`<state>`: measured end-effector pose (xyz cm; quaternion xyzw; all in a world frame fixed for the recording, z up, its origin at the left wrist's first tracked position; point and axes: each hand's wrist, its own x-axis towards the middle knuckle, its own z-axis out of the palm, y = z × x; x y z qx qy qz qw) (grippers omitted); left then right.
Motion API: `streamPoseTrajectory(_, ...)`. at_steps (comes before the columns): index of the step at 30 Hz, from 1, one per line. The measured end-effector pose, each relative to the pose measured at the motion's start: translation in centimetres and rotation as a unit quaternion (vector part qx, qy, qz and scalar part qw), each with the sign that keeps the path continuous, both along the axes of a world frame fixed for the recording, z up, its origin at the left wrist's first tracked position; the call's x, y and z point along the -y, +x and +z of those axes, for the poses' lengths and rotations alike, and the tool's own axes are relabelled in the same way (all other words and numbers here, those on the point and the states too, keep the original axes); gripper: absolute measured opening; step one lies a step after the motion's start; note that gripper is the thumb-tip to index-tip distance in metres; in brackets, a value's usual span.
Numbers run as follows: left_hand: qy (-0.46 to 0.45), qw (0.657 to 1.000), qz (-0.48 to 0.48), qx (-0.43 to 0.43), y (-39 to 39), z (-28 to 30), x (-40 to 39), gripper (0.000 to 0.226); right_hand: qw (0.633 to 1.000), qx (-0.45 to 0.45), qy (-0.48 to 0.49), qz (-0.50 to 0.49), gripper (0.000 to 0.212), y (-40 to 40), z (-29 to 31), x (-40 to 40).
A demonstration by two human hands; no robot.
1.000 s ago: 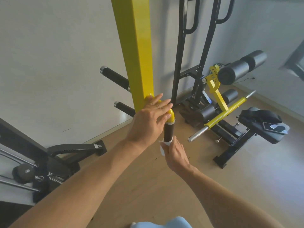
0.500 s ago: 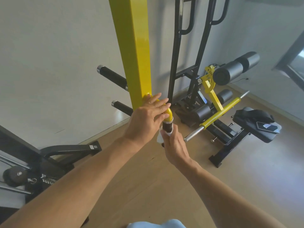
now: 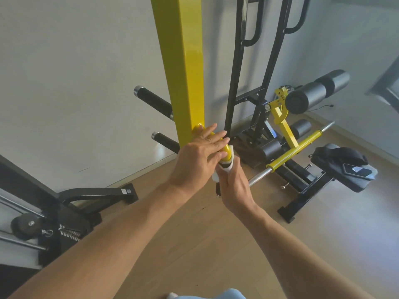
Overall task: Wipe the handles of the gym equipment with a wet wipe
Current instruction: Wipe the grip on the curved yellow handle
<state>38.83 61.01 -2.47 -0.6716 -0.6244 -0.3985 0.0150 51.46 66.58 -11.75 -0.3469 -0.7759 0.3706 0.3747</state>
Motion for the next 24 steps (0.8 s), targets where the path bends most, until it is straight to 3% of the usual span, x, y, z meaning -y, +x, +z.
streamPoseTrajectory(4,0.003,1.000,0.002,-0.008,0.0,0.1,-0.1,0.038,0.980,0.191,-0.061,0.000,0.024,1.1,-4.2,0.7)
streamPoseTrajectory(10,0.002,1.000,0.000,-0.007,-0.4,-0.1,-0.1,0.038,1.000,-0.001,0.023,0.007,0.012,0.0,0.8,-0.6)
streamPoseTrajectory(15,-0.006,1.000,0.002,-0.004,-0.2,0.1,-0.3,0.039,0.969,0.240,-0.061,0.023,0.030,1.3,-3.9,-0.2)
streamPoseTrajectory(16,-0.006,1.000,0.001,-0.004,-0.3,0.1,-0.4,0.039,0.970,0.233,-0.067,0.025,0.034,1.3,-3.7,-0.5)
streamPoseTrajectory(18,-0.006,1.000,0.003,-0.002,-0.4,0.1,-0.5,0.039,0.989,0.134,-0.050,0.030,0.036,0.9,-1.5,-1.1)
streamPoseTrajectory(21,0.002,1.000,0.004,0.005,-0.1,-0.1,-0.6,0.038,0.999,0.017,-0.005,0.033,0.025,0.3,1.1,-1.8)
streamPoseTrajectory(24,0.006,1.000,0.009,0.003,0.1,-0.2,-0.7,0.038,0.990,0.131,-0.043,0.035,0.029,1.0,-1.8,-1.4)
